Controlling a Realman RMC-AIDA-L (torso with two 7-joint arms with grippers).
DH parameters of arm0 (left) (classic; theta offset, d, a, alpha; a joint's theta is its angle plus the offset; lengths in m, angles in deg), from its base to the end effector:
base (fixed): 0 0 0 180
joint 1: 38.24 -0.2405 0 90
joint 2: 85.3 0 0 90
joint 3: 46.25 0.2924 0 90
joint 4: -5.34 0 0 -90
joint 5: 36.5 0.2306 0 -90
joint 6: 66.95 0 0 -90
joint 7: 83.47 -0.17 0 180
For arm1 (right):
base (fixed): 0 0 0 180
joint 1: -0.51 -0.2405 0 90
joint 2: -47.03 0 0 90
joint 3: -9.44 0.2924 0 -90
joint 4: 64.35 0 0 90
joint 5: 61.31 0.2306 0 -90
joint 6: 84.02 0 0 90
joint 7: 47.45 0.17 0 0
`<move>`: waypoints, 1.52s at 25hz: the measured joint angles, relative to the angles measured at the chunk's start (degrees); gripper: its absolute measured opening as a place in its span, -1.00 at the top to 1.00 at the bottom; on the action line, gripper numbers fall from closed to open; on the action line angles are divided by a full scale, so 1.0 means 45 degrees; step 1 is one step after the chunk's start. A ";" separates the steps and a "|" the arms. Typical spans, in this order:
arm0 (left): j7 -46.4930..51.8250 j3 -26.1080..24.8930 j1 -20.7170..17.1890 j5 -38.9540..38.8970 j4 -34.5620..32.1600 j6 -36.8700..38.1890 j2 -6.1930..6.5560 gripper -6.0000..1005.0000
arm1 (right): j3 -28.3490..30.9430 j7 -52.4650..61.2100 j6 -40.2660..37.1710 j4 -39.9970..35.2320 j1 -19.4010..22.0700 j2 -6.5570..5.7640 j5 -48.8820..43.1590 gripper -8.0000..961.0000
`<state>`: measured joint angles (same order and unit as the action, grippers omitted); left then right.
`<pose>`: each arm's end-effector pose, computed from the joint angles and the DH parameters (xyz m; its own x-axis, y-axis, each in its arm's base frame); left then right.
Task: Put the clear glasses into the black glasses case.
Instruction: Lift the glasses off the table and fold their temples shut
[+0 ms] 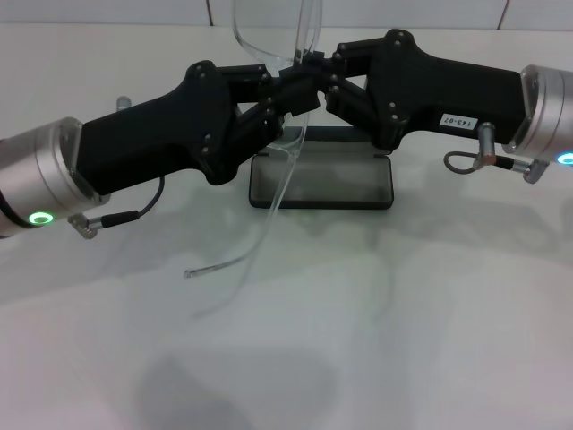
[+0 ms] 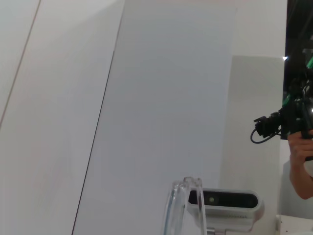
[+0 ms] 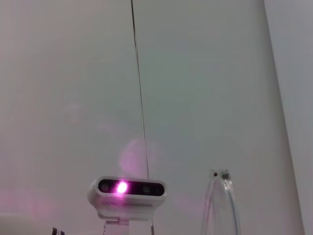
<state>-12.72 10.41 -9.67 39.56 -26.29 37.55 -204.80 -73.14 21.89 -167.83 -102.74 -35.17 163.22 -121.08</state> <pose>-0.2089 0.3396 -0.0249 0.4716 0.1176 0.8740 0.2206 -0.9753 0.0121 0.1362 0.3911 -0.0556 0.6155 -0.0144 -0.7880 -0.1172 -0.9904 -0.0735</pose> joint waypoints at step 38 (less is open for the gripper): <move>-0.0422 -0.0069 -0.0566 -0.1647 0.0037 0.2441 0.0647 0.77 | 0.1433 -0.0214 -0.3340 0.1007 0.1006 -0.0103 0.1843 0.86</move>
<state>-14.61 10.10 -12.22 32.15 -26.12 48.53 -201.89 -66.70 20.93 -182.85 -98.21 -30.64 162.75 -112.79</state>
